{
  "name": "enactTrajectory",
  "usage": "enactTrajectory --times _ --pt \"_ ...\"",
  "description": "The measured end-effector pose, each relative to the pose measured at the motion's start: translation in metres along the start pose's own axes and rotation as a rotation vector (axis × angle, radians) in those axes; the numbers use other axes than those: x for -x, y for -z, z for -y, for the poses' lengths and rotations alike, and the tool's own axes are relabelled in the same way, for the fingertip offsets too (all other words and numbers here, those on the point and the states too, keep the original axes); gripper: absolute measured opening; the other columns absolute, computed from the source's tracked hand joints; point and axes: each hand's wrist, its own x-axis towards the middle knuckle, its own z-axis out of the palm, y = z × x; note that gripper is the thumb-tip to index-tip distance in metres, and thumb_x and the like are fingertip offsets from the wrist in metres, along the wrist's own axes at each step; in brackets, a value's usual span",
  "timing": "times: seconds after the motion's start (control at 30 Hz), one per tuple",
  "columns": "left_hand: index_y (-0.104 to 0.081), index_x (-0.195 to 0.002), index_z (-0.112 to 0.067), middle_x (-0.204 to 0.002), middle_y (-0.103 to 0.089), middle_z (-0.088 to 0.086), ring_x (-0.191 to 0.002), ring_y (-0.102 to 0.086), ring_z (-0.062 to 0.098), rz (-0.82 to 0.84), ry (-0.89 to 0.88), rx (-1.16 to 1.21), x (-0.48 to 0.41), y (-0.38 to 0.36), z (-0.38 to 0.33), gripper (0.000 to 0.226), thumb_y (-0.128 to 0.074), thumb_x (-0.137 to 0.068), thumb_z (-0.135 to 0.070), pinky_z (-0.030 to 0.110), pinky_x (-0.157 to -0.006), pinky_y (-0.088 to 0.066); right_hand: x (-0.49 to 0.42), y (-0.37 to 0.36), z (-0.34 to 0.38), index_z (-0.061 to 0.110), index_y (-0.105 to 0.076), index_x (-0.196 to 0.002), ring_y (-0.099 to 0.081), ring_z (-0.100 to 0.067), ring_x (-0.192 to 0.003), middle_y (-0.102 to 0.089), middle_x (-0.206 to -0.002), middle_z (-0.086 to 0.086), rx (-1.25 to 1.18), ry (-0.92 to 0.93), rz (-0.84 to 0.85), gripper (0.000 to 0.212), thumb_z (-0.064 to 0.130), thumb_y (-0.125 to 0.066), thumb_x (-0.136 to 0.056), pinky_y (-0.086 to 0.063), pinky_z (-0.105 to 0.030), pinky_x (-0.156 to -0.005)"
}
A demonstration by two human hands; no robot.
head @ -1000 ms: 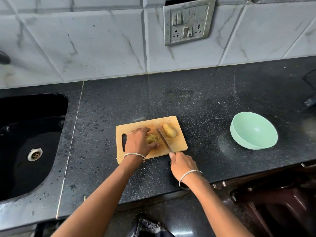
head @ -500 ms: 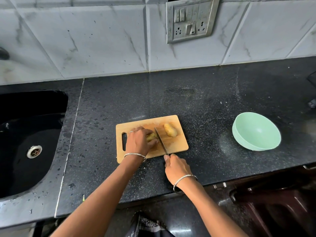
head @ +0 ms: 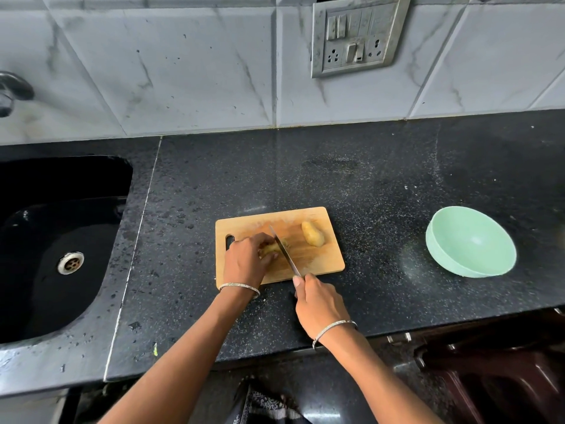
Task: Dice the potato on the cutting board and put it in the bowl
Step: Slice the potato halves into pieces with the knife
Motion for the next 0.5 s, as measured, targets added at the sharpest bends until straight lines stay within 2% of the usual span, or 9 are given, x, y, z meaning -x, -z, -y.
enactTrajectory --times 0.1,0.23,0.5 --pt "-0.071 -0.099 -0.028 -0.092 -0.074 -0.008 -0.082 -0.068 0.016 0.0 0.002 -0.002 -0.001 0.0 0.0 0.025 -0.078 -0.075 -0.026 0.036 -0.076 -0.054 0.005 0.003 0.002 0.016 -0.045 -0.094 -0.061 -0.036 -0.094 -0.063 -0.101 -0.013 0.035 0.0 -0.025 0.033 0.041 -0.026 -0.104 -0.036 -0.036 -0.067" --pt "-0.071 -0.093 -0.025 -0.087 -0.074 -0.006 -0.08 -0.067 0.019 0.004 0.009 -0.012 -0.002 0.002 -0.003 0.018 -0.076 -0.075 -0.026 0.037 -0.072 -0.053 0.006 0.004 0.008 0.013 -0.048 -0.109 -0.062 -0.038 -0.098 -0.064 -0.105 -0.014 0.147 0.012 -0.091 0.035 0.039 -0.026 -0.104 -0.036 -0.036 -0.065" --pt "-0.068 -0.093 -0.024 -0.087 -0.073 -0.006 -0.083 -0.066 0.021 0.023 -0.018 -0.069 -0.005 0.004 -0.005 0.018 -0.074 -0.076 -0.028 0.037 -0.074 -0.051 0.003 0.001 0.014 0.013 -0.046 -0.105 -0.064 -0.039 -0.096 -0.066 -0.103 -0.014 0.177 0.026 -0.112 0.033 0.039 -0.025 -0.104 -0.036 -0.036 -0.062"
